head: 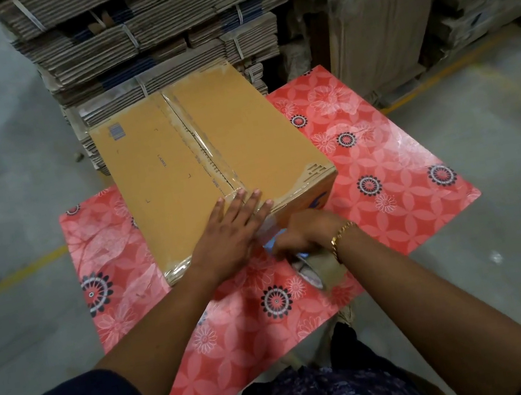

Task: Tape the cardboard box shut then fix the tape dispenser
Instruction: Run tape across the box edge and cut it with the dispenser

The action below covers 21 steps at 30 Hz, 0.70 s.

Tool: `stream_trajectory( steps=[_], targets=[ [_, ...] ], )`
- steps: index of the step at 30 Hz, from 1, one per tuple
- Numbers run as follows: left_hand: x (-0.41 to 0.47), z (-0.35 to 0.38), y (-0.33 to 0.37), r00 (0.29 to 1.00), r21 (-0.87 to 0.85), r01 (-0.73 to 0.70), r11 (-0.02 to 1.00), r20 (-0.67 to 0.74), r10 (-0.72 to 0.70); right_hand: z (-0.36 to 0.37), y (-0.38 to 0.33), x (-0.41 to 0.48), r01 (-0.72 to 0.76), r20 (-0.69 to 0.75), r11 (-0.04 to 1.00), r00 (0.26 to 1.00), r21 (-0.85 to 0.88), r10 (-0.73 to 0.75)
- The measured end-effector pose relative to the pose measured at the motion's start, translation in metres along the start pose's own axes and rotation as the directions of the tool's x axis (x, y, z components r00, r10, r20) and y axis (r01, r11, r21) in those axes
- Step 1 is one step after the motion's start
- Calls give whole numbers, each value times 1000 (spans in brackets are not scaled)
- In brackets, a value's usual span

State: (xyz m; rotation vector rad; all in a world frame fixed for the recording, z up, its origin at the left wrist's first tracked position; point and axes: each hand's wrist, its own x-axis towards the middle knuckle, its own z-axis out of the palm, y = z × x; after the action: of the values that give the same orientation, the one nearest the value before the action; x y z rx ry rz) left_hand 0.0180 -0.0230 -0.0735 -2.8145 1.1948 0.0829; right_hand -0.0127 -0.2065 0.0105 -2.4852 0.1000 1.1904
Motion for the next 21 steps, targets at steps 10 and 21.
stream_trajectory(
  steps=[10,21],
  targets=[
    [-1,1,0,999,-15,-10,1000,-50,9,113,81,13,218,-192,851,919,-478,-343],
    [-1,0,0,999,-24,-5,1000,-43,4,136,102,24,281,-323,702,736,-654,-595]
  ],
)
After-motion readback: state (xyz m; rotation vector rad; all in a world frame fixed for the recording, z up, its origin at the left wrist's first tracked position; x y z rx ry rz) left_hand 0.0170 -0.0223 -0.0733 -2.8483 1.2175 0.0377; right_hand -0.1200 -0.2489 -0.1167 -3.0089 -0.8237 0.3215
